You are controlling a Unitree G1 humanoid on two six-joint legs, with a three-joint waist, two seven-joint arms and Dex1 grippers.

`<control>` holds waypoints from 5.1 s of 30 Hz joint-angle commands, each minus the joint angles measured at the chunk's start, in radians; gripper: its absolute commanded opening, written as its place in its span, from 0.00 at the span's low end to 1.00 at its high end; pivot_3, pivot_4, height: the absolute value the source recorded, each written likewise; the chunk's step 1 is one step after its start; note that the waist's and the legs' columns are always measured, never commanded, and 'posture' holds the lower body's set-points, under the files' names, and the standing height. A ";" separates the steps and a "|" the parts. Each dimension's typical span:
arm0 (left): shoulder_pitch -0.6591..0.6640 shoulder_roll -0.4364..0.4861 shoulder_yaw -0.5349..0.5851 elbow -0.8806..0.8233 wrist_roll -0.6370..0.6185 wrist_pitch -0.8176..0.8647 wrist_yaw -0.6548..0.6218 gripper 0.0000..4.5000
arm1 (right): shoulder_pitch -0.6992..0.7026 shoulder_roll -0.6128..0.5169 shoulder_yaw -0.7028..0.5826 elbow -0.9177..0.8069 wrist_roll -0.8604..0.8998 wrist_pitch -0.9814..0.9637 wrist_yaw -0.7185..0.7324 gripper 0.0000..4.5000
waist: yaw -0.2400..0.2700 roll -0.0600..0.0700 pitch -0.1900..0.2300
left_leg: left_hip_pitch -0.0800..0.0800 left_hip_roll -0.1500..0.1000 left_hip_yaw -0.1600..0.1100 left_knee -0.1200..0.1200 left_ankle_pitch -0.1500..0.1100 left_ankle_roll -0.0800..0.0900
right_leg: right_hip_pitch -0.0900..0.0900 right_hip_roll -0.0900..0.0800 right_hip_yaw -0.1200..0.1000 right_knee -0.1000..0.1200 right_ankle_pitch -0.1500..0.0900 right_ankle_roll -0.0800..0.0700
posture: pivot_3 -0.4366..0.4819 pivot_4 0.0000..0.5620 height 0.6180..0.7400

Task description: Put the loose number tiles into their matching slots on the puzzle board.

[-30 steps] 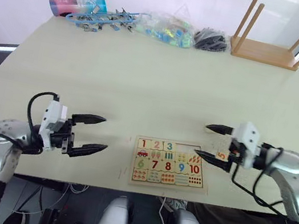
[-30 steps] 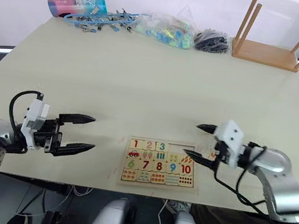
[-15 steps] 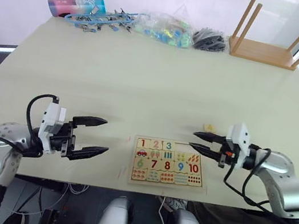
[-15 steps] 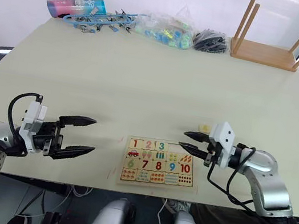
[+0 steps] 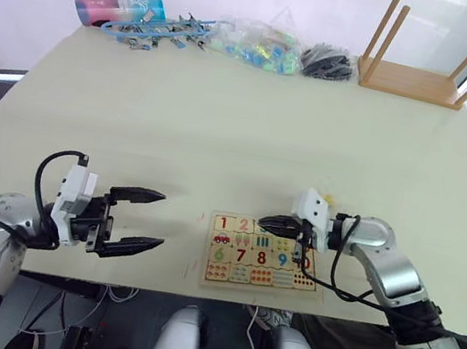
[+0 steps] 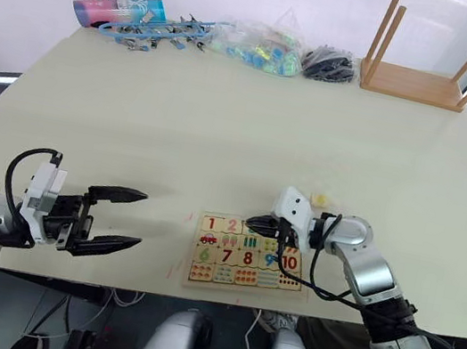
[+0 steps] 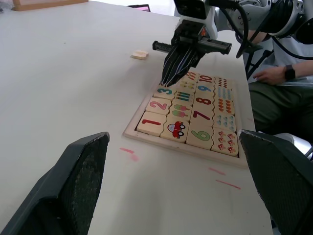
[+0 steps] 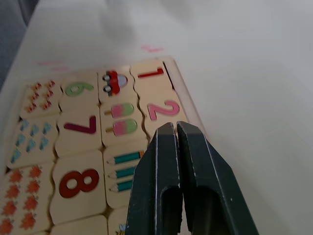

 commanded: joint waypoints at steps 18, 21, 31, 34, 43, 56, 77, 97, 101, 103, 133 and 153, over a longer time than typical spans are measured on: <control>0.011 -0.005 0.029 0.002 -0.007 -0.039 0.001 1.00 | 0.127 -0.055 -0.233 -0.198 0.194 0.005 0.006 0.02 | 0.001 -0.001 -0.001 | 0.000 0.000 0.000 0.000 0.000 0.000 | 0.000 0.000 0.000 0.000 0.000 0.000 | 0.48 0.27 0.99; 0.017 -0.014 0.037 0.005 -0.006 -0.035 0.026 1.00 | 0.212 -0.082 -0.338 -0.272 0.269 0.019 -0.013 0.02 | 0.004 -0.001 -0.001 | 0.000 0.000 0.000 0.000 0.000 0.000 | 0.000 0.000 0.000 0.000 0.000 0.000 | 0.48 0.27 0.99; 0.023 -0.046 0.045 0.022 0.013 -0.039 0.118 1.00 | 0.480 -0.126 -0.645 -0.311 0.364 -0.076 -0.066 0.02 | 0.009 -0.002 -0.001 | 0.000 0.000 -0.001 0.000 0.000 0.000 | 0.000 0.000 0.000 0.000 0.000 0.000 | 0.48 0.27 0.99; 0.024 -0.055 0.051 0.026 0.016 -0.036 0.142 1.00 | 0.556 -0.123 -0.713 -0.299 0.369 -0.115 -0.071 0.20 | 0.010 -0.002 -0.001 | 0.000 0.000 0.000 0.000 0.000 0.000 | 0.000 0.000 0.000 0.000 0.000 0.000 | 0.48 0.27 0.99; 0.026 -0.059 0.081 0.084 0.037 -0.059 0.183 1.00 | 0.755 -0.087 -0.875 -0.201 0.377 -0.250 -0.068 0.98 | 0.013 -0.002 -0.001 | 0.001 0.000 -0.001 0.000 0.000 0.000 | 0.001 0.000 0.001 0.000 0.000 0.000 | 0.48 0.27 0.99; 0.054 -0.034 0.120 0.140 0.036 -0.086 0.136 1.00 | 0.803 -0.064 -0.885 -0.053 0.370 -0.371 -0.056 0.98 | 0.008 -0.001 -0.001 | 0.005 0.001 -0.003 0.000 0.000 0.000 | 0.001 -0.001 0.003 0.000 0.000 0.000 | 0.48 0.27 0.99; 0.128 -0.101 0.148 0.056 0.024 -0.072 0.238 1.00 | 0.738 -0.090 -0.822 -0.033 0.346 -0.377 -0.045 0.98 | 0.007 0.000 -0.001 | 0.006 0.002 -0.003 -0.001 0.000 0.000 | 0.002 -0.003 0.004 0.000 0.000 0.000 | 0.48 0.27 0.99; 0.157 -0.099 0.164 -0.014 0.016 -0.043 0.273 1.00 | 0.733 -0.094 -0.815 -0.018 0.352 -0.380 -0.029 0.98 | 0.006 0.000 -0.001 | 0.007 0.002 -0.003 -0.001 -0.001 0.000 | 0.002 -0.003 0.004 0.000 0.000 0.000 | 0.48 0.27 0.99; 0.165 -0.103 0.164 -0.047 0.005 -0.023 0.287 1.00 | 0.718 -0.091 -0.804 -0.034 0.359 -0.360 -0.037 0.98 | 0.006 0.000 -0.001 | 0.007 0.002 -0.003 -0.001 -0.001 0.000 | 0.002 -0.003 0.004 0.000 0.000 0.000 | 0.48 0.27 0.99; 0.172 -0.105 0.164 -0.061 0.003 -0.017 0.291 1.00 | 0.706 -0.094 -0.791 -0.041 0.343 -0.346 -0.056 0.98 | 0.005 0.000 -0.001 | 0.007 0.002 -0.003 -0.001 -0.001 0.000 | 0.002 -0.003 0.004 0.000 0.000 0.000 | 0.48 0.27 0.99; 0.092 -0.069 0.123 -0.098 -0.001 -0.012 0.174 1.00 | 0.216 0.084 -0.338 -0.257 0.041 0.216 -0.624 0.98 | 0.000 -0.001 -0.001 | -0.001 0.000 0.001 -0.001 0.000 0.000 | -0.003 -0.001 0.003 -0.001 0.001 -0.001 | 0.48 0.27 0.99; 0.014 -0.036 0.071 -0.137 -0.006 0.046 0.117 1.00 | -0.192 -0.197 -0.180 0.410 -0.013 -0.136 0.113 0.98 | -0.004 0.000 -0.001 | 0.000 0.000 0.002 -0.001 0.000 0.000 | -0.002 0.001 0.003 0.000 0.001 -0.001 | 0.48 0.27 0.99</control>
